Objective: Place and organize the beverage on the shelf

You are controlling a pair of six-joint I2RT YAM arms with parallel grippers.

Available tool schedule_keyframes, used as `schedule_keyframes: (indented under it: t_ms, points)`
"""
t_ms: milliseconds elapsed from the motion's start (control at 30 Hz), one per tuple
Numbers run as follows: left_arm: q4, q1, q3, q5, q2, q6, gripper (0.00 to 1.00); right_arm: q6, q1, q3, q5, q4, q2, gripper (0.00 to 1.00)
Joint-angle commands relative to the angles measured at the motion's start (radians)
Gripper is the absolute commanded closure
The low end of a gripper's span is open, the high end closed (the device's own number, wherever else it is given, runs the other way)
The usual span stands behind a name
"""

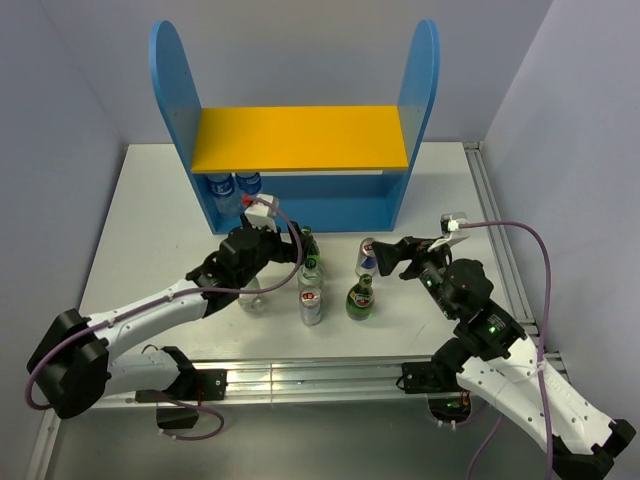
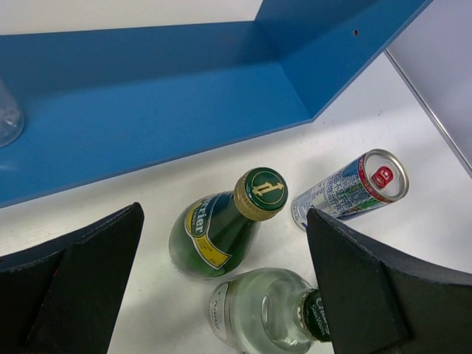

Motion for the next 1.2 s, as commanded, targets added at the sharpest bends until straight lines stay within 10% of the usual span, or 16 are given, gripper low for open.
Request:
schedule_keyframes:
  t_ms: [0,467,867,1167]
  points:
    - [0.107,-0.004,0.040,0.035,0.031,0.016,0.01,0.009,0.006,-0.008,0.035,0.029,-0.002,0.00]
    - [0.245,-0.004,0.078,-0.109,0.232,0.029,0.04,0.013,0.006,-0.046,0.026,0.060,-0.003,0.00]
    - [0.197,-0.033,0.153,-0.179,0.315,0.043,1.00,0.017,0.006,-0.052,0.024,0.077,0.005,0.00]
    - [-0.048,-0.079,0.317,-0.343,0.223,0.098,1.00,0.021,0.006,-0.057,0.023,0.089,0.002,0.00]
